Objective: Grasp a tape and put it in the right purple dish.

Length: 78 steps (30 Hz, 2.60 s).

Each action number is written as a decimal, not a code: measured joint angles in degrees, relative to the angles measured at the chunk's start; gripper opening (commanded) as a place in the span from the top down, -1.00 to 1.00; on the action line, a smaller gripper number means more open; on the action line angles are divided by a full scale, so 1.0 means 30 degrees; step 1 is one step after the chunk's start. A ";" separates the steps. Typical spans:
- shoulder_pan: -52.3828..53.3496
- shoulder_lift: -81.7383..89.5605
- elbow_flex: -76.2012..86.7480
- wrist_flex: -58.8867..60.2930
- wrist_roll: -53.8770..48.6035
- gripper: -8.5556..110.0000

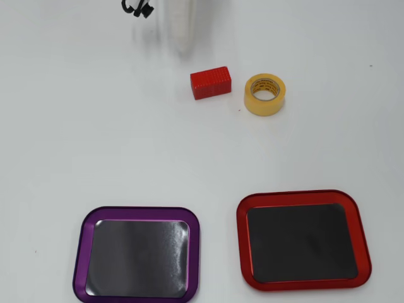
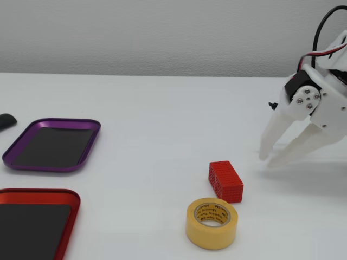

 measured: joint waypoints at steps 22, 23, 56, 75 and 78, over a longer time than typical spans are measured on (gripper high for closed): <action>-0.6182 -2.3437 -1.9189 0.3252 -0.0586 0.75; -0.6475 -2.4170 -1.9893 0.3223 -0.0234 0.75; -0.9756 -2.7598 -1.7021 -0.3252 0.0557 0.57; -0.9756 -2.7598 -1.4531 -0.6299 0.0557 0.57; -0.9756 -2.7598 -1.4502 -0.6680 0.0557 0.57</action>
